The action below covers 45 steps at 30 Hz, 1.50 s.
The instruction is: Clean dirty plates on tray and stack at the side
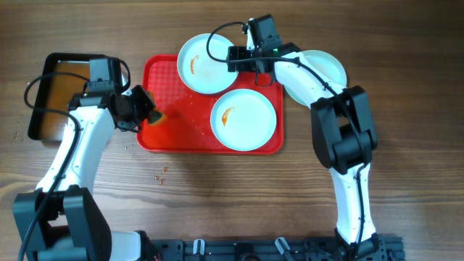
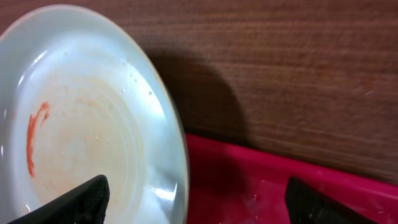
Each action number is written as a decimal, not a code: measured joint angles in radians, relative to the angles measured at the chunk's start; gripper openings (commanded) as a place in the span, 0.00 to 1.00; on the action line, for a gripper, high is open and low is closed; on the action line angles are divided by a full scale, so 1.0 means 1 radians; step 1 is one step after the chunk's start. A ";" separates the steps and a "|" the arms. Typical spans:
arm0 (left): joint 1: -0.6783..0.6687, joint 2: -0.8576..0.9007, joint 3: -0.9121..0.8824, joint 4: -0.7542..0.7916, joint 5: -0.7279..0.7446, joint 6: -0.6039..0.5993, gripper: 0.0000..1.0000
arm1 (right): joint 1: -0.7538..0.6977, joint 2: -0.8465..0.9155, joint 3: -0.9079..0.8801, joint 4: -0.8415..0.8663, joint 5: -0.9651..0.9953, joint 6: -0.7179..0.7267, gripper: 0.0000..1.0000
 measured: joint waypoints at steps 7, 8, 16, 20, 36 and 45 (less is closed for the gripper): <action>0.000 0.000 0.000 0.003 0.000 0.000 0.04 | 0.013 0.018 0.000 0.015 -0.086 0.037 0.40; 0.000 0.000 0.000 0.003 0.000 0.000 0.04 | 0.025 0.019 0.000 0.014 -0.088 0.034 0.28; 0.000 0.000 0.000 0.000 0.000 0.000 0.04 | 0.117 0.019 0.000 -0.055 -0.085 0.032 0.16; 0.000 0.000 0.000 0.000 0.000 0.000 0.04 | 0.146 0.019 0.000 -0.111 -0.085 0.002 0.21; 0.000 0.000 0.000 0.003 0.000 0.000 0.04 | 0.211 0.023 0.072 -0.019 0.039 -0.079 0.57; 0.000 0.000 0.000 0.004 0.000 0.000 0.04 | 0.227 0.080 0.103 -0.116 0.016 -0.035 0.04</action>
